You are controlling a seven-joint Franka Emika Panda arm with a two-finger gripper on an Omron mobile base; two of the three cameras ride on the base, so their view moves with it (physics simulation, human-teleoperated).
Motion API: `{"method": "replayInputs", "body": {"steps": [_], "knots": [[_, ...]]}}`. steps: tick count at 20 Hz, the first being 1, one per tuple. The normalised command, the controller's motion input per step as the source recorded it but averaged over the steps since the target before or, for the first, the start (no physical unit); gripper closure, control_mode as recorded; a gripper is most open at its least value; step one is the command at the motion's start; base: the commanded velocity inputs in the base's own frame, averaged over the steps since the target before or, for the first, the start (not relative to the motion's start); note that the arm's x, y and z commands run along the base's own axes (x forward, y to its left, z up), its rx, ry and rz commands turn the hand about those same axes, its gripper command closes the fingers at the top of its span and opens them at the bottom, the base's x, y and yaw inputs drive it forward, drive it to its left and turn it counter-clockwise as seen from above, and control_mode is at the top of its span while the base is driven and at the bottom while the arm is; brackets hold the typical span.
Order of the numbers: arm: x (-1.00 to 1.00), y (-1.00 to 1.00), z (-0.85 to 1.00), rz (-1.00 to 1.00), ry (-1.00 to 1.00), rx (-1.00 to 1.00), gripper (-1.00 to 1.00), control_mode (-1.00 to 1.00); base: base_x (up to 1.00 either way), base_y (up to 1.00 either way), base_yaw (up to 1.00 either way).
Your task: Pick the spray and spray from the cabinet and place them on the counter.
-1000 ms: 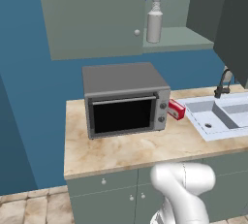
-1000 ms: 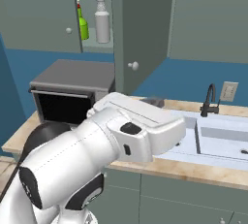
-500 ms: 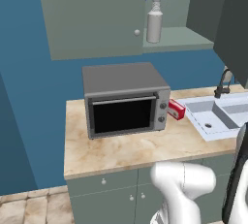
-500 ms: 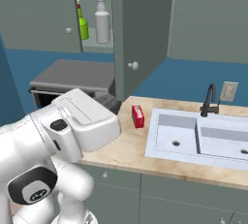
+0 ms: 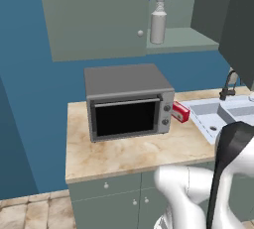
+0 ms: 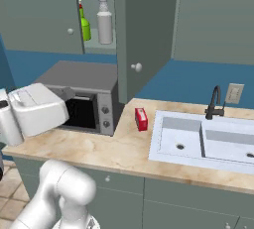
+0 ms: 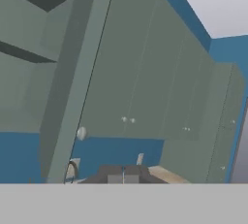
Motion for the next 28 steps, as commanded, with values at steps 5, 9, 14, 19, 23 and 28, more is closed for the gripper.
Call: {"method": "replayInputs", "body": {"steps": [5,9,14,19,23,28], "knots": [[-0.27,0.64,0.0,0.0,0.0,0.0,1.0,-1.0,0.0,0.0,0.0],[-0.23,0.7,-0.06,0.0,0.0,0.0,1.0,-1.0,0.0,0.0,0.0],[0.03,0.68,-0.12,-0.01,-0.01,0.0,1.0,-1.0,0.0,0.0,0.0],[0.46,0.45,-0.18,-0.06,-0.01,-0.01,1.0,-1.0,0.0,0.0,0.0],[0.65,0.3,-0.21,-0.09,-0.02,-0.03,1.0,-1.0,0.0,0.0,0.0],[0.55,0.12,-0.13,-0.07,-0.03,-0.05,1.0,-1.0,0.0,0.0,0.0]]}}
